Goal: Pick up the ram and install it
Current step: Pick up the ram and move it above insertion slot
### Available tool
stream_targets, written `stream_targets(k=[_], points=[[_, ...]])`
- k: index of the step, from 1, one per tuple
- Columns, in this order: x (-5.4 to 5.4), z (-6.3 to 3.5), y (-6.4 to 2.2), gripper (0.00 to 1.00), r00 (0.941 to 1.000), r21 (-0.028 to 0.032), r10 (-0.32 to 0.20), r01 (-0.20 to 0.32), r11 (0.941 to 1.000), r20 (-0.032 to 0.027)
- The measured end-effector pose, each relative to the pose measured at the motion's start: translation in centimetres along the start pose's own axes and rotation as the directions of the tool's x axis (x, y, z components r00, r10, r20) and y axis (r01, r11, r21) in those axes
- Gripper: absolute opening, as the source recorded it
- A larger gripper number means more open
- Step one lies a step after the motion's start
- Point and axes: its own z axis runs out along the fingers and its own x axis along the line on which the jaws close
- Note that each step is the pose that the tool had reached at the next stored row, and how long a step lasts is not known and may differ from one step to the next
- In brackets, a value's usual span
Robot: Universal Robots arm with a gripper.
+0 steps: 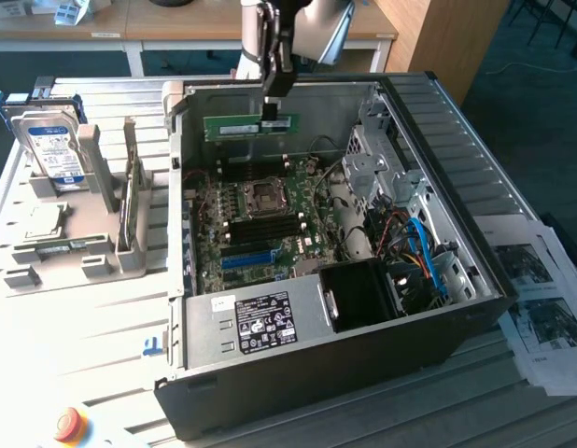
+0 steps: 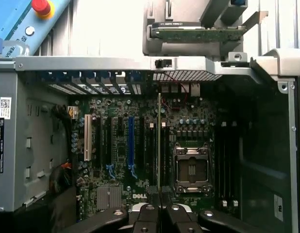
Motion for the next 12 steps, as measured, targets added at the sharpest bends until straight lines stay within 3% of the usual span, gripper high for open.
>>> stream_targets(k=[8,12], points=[[-0.1,-0.11,-2.25,0.11,1.0,0.0,0.0,0.0,1.0,0.0001],[-0.1,-0.11,-2.38,0.11,1.0,0.0,0.0,0.0,1.0,0.0]])
